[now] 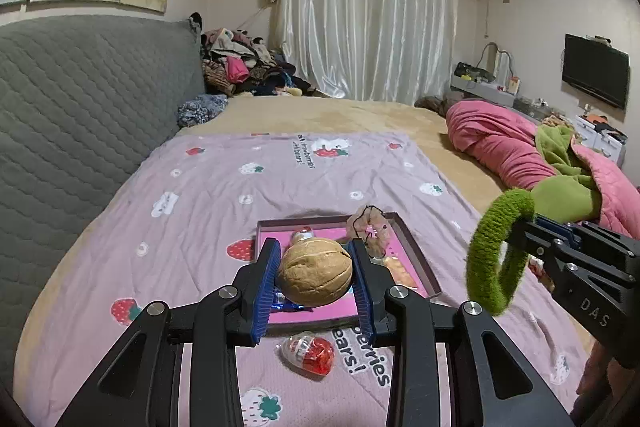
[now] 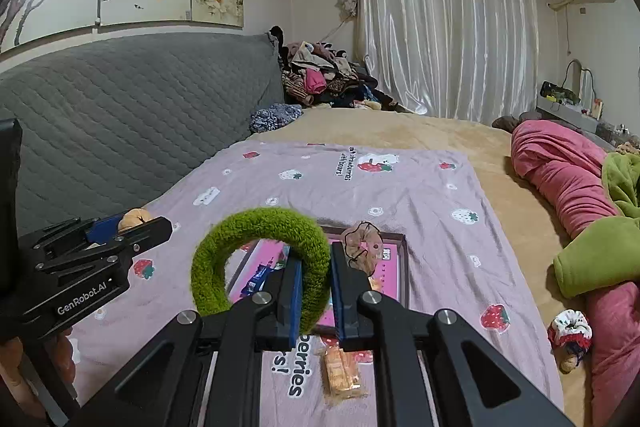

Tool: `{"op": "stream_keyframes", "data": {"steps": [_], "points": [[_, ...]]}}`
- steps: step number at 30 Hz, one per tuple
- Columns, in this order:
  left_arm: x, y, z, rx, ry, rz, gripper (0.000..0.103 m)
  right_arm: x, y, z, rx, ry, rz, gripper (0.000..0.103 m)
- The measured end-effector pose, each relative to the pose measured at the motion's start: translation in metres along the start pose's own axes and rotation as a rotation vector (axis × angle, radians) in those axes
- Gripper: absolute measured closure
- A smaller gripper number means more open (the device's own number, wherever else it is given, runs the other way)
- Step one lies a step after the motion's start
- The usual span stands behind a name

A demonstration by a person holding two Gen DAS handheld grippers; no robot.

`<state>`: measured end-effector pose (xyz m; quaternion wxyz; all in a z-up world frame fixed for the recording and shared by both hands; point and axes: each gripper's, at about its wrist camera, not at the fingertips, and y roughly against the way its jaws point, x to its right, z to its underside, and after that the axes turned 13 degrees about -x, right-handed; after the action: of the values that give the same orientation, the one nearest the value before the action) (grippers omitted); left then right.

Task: Organize objects
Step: 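Lift walnut and green ring and carry both toward the pink tray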

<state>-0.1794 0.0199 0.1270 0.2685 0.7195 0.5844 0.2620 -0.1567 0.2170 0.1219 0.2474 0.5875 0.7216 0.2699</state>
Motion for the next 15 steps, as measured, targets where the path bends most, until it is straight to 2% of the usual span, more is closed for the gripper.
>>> {"op": "stream_keyframes", "data": {"steps": [15], "points": [[0.005,-0.027,-0.025,-0.016,0.003,-0.036,0.067,0.001,-0.026,-0.017,-0.011,0.014,0.004,0.090]]}}
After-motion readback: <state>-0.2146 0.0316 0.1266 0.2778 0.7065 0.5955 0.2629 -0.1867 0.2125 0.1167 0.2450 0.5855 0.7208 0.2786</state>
